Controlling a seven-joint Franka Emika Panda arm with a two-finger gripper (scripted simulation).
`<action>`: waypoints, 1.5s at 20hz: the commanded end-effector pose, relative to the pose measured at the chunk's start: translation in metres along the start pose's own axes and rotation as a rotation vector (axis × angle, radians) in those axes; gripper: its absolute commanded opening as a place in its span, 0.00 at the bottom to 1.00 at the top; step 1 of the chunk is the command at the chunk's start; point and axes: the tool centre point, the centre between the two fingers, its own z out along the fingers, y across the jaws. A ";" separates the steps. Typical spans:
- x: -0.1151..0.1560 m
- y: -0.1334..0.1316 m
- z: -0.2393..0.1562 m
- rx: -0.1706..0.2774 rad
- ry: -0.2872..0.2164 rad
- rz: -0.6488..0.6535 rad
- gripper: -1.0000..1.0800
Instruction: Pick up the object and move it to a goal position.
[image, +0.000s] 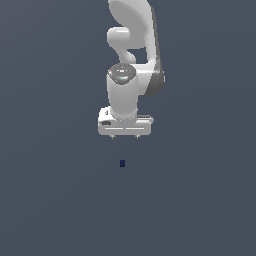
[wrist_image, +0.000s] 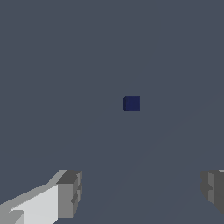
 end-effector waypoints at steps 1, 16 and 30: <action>0.000 0.000 0.000 0.000 0.000 0.000 0.96; 0.000 -0.024 -0.003 0.029 0.012 0.017 0.96; 0.010 -0.019 0.011 0.036 0.004 0.237 0.96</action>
